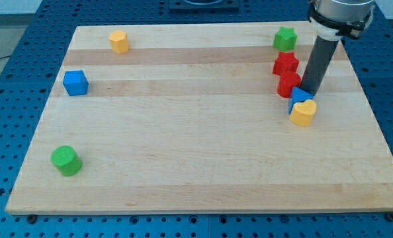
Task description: Move the green circle to the bottom left of yellow heart
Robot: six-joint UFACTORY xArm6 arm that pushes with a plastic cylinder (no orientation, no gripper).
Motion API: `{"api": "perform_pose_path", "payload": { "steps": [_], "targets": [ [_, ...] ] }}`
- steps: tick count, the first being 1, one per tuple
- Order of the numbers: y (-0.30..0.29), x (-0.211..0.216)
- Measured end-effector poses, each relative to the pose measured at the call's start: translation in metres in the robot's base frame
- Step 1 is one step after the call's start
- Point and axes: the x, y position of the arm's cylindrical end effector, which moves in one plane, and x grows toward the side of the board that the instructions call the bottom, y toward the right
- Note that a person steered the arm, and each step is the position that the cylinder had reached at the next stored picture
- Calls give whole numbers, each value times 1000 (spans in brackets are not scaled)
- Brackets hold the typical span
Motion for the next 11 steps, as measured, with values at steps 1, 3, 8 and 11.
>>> {"api": "perform_pose_path", "payload": {
  "steps": [1,3,8,11],
  "targets": [
    [73,78],
    [-156,199],
    [-428,148],
    [-331,178]
  ]
}}
